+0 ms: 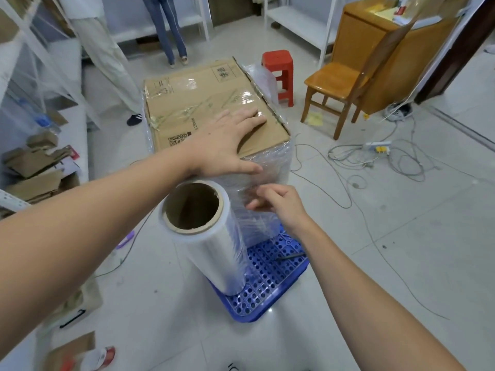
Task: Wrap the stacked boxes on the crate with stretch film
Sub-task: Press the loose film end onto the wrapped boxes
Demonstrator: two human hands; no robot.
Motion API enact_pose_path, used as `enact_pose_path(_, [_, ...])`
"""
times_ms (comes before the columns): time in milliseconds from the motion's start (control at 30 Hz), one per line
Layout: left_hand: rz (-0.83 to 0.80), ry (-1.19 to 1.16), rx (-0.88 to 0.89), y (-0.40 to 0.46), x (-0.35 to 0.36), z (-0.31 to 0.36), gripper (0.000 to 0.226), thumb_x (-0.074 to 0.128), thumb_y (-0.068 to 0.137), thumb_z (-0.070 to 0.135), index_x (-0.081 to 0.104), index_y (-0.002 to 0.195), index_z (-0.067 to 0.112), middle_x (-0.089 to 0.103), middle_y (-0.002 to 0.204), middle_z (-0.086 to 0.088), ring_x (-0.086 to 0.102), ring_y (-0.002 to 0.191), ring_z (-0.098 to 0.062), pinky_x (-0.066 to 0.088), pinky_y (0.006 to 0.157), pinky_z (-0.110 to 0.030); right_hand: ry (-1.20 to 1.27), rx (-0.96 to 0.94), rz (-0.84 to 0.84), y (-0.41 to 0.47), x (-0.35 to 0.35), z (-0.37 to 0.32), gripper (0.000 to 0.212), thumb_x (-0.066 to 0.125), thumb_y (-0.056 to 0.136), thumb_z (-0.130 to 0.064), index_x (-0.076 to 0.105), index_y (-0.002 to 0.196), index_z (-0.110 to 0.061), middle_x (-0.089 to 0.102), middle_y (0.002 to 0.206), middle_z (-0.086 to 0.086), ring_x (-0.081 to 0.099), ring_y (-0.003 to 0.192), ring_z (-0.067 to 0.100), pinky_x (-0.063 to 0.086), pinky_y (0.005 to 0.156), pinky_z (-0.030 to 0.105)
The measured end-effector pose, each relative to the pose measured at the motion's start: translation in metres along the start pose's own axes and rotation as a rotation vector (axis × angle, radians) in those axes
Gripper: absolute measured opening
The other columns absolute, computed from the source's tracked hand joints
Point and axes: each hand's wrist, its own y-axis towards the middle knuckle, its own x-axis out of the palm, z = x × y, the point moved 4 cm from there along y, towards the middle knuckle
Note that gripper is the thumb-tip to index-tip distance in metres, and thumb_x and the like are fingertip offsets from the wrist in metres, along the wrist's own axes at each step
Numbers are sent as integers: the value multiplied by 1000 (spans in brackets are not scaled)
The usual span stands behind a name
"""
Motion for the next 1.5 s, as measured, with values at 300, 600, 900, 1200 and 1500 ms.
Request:
enact_pose_path(300, [25,-24,-23,-2,1,-2,111,57,76,83,23,164,24,15,173,-2,12,159,-16,8,130,-44,195,204,-40,25,3,68,26,49,88,2,74,87,7,73,94,25,71,91,34,54,94,43])
enact_pose_path(600, [31,-63,-33,-3,-6,5,108,66,77,74,27,164,23,17,172,-3,15,157,-17,5,124,-30,109,549,58,-29,-6,176,26,61,96,-31,70,103,-7,75,101,9,70,83,18,55,78,31])
enact_pose_path(900, [16,-88,-57,-3,-6,6,109,64,73,75,28,163,26,18,172,-1,16,157,-17,8,128,-38,1009,571,378,-7,-12,181,38,61,93,-41,60,112,-8,66,108,4,62,100,18,52,89,32])
enact_pose_path(1200, [29,-110,-53,-4,-5,3,111,61,70,81,31,162,27,20,172,0,17,157,-17,12,129,-43,1053,642,383,2,0,193,30,63,91,-45,64,92,-15,51,67,-5,40,57,9,40,61,22])
enact_pose_path(1500, [29,-126,-56,-4,-6,4,108,65,71,76,31,162,28,21,171,1,17,157,-17,11,127,-37,1038,624,419,-9,27,221,19,64,95,-27,56,83,-15,49,65,-2,39,54,9,39,48,21])
